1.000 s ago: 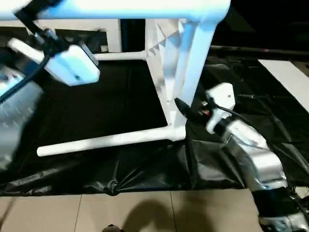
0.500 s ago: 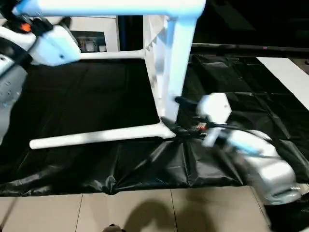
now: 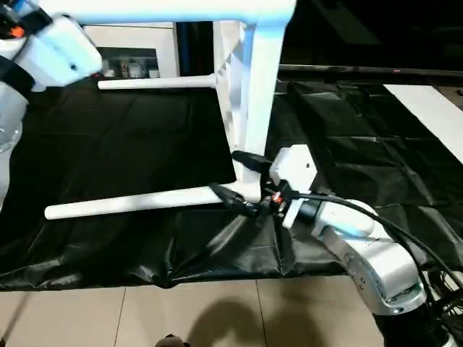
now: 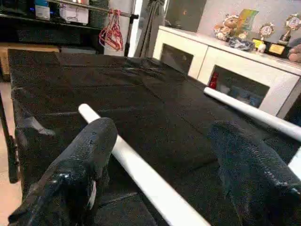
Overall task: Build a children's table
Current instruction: Flip table
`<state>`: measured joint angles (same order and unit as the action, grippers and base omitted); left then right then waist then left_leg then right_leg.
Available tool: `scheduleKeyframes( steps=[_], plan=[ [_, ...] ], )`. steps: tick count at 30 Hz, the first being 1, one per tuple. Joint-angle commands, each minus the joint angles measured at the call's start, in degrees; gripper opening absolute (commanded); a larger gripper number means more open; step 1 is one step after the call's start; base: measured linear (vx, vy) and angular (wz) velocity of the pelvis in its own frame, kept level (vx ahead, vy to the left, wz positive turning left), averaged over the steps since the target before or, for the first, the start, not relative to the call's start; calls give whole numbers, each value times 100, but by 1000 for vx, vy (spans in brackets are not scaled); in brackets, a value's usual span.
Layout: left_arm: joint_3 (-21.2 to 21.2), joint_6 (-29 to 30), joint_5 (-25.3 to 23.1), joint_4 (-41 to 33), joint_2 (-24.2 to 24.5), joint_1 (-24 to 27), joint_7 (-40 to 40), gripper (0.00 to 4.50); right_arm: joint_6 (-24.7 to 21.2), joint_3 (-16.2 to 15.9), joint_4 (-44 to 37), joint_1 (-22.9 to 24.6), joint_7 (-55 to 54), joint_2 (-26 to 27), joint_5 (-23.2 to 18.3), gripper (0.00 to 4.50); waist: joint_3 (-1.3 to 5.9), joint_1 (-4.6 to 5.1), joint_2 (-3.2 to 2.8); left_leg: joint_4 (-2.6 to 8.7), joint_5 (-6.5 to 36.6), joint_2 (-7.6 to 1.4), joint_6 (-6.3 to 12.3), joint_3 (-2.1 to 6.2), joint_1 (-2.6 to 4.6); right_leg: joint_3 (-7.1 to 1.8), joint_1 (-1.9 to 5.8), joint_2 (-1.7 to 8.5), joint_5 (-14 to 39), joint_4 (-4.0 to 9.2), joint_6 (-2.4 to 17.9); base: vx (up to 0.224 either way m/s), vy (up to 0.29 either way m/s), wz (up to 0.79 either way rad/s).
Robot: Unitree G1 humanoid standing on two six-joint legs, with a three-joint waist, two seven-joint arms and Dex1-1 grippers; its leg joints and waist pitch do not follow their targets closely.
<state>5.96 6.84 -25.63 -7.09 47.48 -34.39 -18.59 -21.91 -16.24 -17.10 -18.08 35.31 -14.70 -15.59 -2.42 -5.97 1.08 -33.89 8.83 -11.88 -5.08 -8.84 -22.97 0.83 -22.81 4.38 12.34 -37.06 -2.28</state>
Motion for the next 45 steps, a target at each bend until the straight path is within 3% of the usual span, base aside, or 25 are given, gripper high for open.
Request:
scheduleKeyframes(
  steps=[1,5,9,14,16,21,26,32,35,41,45],
  plan=[
    [-49,192,125,79,-78,57,-234,261,-55,5,-59,-113,-24,-16,24,356,287,-17,-129,471,2410,-32,-534,36,180,-114,41,204,1650,521,730,0,0,0],
    [70,852,468,-107,-327,14,-464,235,-37,-21,-17,-142,-54,-6,92,356,291,-22,-125,471,2285,-33,-515,26,175,-122,46,204,1535,512,739,0,0,0],
    [297,1666,858,-293,-673,-92,-529,233,-16,-5,52,-149,-107,14,146,356,307,-73,-107,440,1873,-19,-412,-13,156,-128,75,198,1227,494,802,0,0,0],
    [637,2443,1054,-380,-1074,-307,-360,233,22,13,129,-110,-118,15,193,356,316,-144,-131,423,1553,-8,-315,-42,128,-130,106,213,1318,503,751,0,0,0],
    [793,2821,1039,-423,-1232,-436,-334,233,7,49,138,-71,-110,0,171,356,322,-197,-166,409,1487,-13,-275,-58,139,-135,80,216,1399,517,711,0,0,0],
    [1104,3363,1111,-402,-1452,-653,-247,233,-11,145,162,26,-67,-77,122,356,331,-207,-195,401,1342,0,-278,-67,113,-120,95,210,1296,505,710,0,0,0],
    [1137,3337,1097,-506,-1555,-651,-286,233,-245,259,230,293,-29,-119,-55,356,333,-213,-181,395,1283,1,-204,-78,110,-118,102,205,1175,517,725,0,0,0],
    [1166,3502,1043,-602,-1673,-635,-297,233,-380,556,819,396,-444,35,-28,410,334,-202,-146,409,1422,1,-215,-73,117,-110,92,210,1376,545,706,0,0,0],
    [1181,3554,1116,-604,-1646,-643,-233,233,-295,903,1272,374,-678,320,-231,431,336,-202,-131,410,1420,8,-195,-78,106,-108,97,218,1418,549,702,0,0,0],
    [1203,3613,1142,-590,-1619,-684,-205,233,-150,1214,2047,73,-921,822,-461,447,340,-175,-155,416,1366,3,-183,-72,101,-100,91,212,1263,532,754,0,0,0],
    [1200,3635,1140,-581,-1615,-705,-203,233,78,1500,2426,-164,-623,1245,-981,450,342,-184,-176,425,1504,-12,-158,-68,116,-103,76,215,1271,530,775,0,0,0]
  ],
)
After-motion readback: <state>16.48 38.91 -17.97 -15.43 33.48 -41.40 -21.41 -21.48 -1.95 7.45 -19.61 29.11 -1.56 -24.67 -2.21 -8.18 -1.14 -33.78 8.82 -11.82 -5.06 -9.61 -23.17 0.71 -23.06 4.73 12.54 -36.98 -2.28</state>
